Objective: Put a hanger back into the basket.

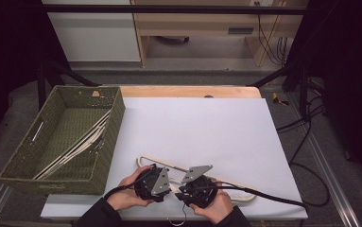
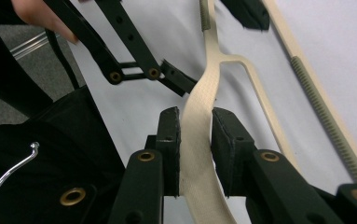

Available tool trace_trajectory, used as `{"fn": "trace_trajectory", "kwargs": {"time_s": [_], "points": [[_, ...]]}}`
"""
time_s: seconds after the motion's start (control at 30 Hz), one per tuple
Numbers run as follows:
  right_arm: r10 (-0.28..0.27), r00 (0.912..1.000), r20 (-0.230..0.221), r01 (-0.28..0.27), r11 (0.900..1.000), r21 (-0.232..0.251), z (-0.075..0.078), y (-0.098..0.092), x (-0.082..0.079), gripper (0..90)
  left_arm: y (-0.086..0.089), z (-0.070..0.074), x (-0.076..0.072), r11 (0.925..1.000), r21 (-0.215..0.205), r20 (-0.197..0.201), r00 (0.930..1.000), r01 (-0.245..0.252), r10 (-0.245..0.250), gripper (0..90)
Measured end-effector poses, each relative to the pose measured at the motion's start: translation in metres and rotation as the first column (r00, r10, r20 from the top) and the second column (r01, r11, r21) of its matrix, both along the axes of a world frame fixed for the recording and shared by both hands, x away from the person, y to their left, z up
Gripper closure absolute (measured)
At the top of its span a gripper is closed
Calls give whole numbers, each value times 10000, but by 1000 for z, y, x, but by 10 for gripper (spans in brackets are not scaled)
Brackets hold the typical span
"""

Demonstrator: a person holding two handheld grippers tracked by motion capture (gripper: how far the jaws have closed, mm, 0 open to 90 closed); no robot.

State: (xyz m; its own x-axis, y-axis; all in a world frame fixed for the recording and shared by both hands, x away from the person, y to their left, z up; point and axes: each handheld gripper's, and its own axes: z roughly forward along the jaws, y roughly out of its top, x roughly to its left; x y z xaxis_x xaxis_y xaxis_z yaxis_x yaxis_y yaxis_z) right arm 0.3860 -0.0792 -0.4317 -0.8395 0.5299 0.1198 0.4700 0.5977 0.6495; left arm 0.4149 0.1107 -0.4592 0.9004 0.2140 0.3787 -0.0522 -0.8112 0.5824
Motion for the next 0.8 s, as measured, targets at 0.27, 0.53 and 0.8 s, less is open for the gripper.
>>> {"fn": "trace_trajectory", "kwargs": {"time_s": [0.27, 0.53, 0.8], "points": [[-454, 9989, 70, 454, 9990, 21, 5, -11, 2, 900, -7, -7, -3, 9995, 222, 417, 9989, 223, -232, 642], [-928, 9951, 351, 892, 9918, 911, 16, -34, 7, 804, -4, -6, -4, 9996, 169, 460, 9986, 237, -245, 674], [-913, 9908, 995, 791, 9896, 1203, 5, -33, 9, 537, 10, -1, -3, 9991, -209, -213, 9991, -378, 374, 574]]}}
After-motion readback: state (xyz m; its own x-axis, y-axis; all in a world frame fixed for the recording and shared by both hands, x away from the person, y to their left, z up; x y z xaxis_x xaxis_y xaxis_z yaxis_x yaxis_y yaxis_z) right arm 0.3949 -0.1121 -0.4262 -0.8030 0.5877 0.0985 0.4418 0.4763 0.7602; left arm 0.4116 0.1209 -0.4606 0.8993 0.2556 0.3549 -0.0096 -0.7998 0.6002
